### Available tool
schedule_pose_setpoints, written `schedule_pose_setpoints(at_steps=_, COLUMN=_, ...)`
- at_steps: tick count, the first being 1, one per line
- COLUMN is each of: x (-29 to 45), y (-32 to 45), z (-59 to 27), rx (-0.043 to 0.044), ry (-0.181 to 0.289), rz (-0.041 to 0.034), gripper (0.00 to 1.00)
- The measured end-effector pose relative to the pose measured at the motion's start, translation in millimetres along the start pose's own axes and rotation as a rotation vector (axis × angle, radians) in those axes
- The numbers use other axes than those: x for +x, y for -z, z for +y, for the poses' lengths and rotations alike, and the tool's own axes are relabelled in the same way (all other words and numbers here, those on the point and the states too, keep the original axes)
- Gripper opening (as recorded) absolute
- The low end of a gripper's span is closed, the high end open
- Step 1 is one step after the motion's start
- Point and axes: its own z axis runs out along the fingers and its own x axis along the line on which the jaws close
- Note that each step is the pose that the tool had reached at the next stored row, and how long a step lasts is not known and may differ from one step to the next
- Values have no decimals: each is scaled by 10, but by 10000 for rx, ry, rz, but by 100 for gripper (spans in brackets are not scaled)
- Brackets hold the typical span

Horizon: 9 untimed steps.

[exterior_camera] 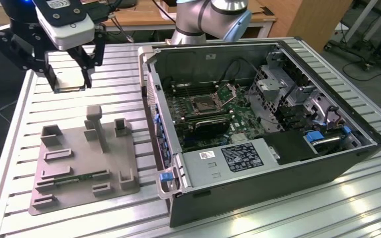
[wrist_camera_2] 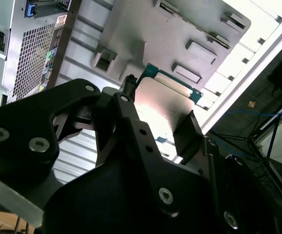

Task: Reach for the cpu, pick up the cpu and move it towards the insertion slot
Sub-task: 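Pick up the cpu and move it towards the insertion slot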

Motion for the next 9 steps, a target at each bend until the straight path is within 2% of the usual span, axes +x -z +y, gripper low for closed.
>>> schedule_pose_setpoints(at_steps=9, x=-116, y=-5, z=4, rx=-1, ry=-20, rz=-2, gripper=55)
